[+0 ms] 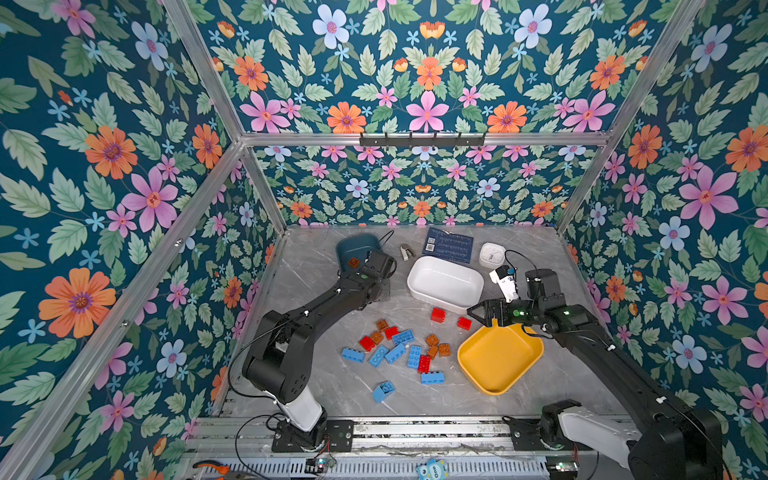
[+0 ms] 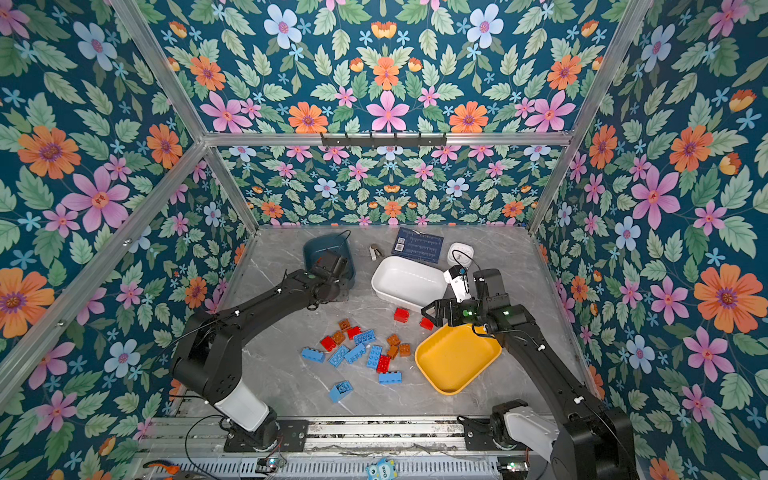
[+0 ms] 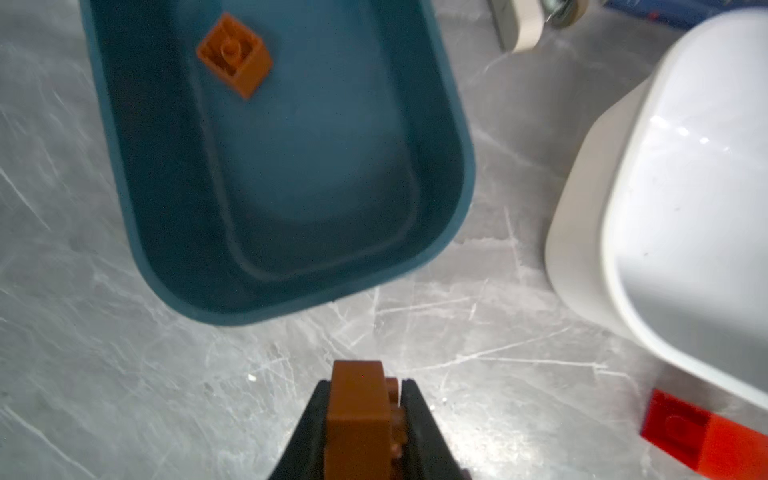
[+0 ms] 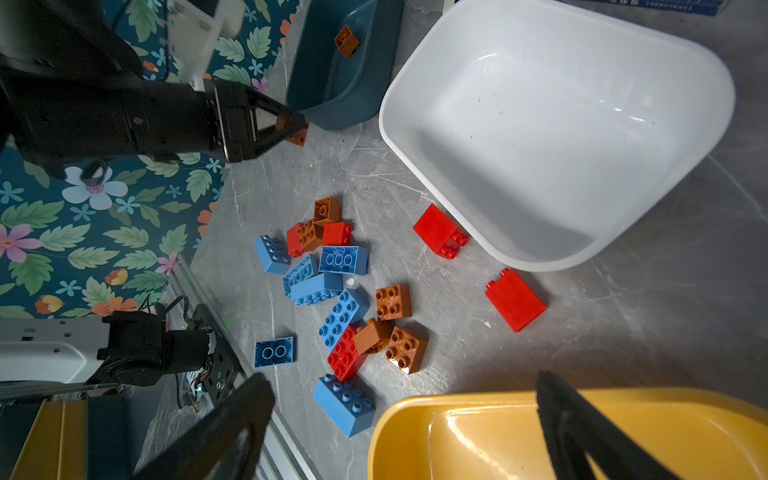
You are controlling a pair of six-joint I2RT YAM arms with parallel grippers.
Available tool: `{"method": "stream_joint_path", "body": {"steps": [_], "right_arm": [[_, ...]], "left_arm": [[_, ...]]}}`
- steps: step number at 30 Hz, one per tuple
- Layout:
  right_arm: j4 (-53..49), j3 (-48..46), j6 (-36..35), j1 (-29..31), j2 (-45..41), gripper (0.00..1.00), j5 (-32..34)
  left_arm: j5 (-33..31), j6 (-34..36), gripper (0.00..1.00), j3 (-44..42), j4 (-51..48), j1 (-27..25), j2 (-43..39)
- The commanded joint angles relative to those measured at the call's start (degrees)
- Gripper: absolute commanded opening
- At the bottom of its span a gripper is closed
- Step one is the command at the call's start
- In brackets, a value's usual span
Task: Sort the legos into containers by color
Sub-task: 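Move the brick over the teal tub and release it with the left gripper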
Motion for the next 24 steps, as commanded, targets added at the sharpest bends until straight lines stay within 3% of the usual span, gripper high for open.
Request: {"method": "stream_joint_path", "body": {"steps": [1, 10, 16, 20, 24], "right_arm": [[1.45, 0.78, -0.23, 0.05, 0.62, 0.99, -0.57], [2.13, 1.95, 0.00, 0.00, 1.31, 0.99, -0.61], [2.74, 1.26, 0.09, 0.06, 1.59, 0.99, -0.44], [2.51, 1.01, 0.13, 0.04, 1.60, 0.99, -0.40], [2.19, 0.75, -0.04, -0.02, 1.39, 0.99, -0.18]], "left_arm": [[-4.19, 5.73, 0.23, 5.79, -2.05, 1.91, 2.22], [-5.16, 11.90, 0.24, 20.40, -1.02, 10.63, 16.48], [-10.18, 12.70, 0.26, 21.54, -0.31, 12.06, 22.02], [-9.42, 12.10, 0.37, 21.16, -0.14, 12.24, 23.58], [-9.44, 12.04, 0.66, 20.84, -0.72, 12.24, 22.81]]}}
